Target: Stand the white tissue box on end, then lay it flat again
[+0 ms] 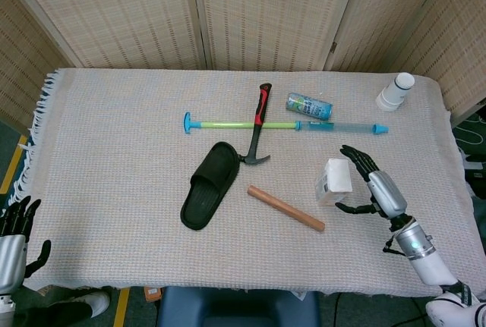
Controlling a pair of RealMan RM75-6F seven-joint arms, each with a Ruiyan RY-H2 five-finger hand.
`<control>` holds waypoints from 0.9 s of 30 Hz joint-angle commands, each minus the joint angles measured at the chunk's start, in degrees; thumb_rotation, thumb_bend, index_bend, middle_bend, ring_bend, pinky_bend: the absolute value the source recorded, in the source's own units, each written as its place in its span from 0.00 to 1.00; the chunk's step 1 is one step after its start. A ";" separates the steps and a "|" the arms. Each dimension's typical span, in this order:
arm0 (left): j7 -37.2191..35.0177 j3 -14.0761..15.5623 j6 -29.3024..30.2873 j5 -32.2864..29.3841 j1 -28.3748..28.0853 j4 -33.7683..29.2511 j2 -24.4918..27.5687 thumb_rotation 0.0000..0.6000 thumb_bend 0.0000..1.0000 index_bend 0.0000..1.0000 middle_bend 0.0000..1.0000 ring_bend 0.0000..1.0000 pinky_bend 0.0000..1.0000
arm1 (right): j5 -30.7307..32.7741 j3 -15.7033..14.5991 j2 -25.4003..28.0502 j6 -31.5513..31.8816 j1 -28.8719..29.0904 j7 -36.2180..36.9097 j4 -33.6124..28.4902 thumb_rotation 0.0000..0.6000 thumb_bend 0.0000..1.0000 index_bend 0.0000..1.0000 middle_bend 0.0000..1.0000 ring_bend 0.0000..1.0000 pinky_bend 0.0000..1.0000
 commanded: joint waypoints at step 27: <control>-0.20 -0.49 -0.12 -0.95 -0.01 0.01 0.17 1.00 0.40 0.07 0.00 0.00 0.17 | 35.87 8.59 11.65 -23.63 9.44 -47.93 -22.61 1.00 0.12 0.00 0.00 0.00 0.00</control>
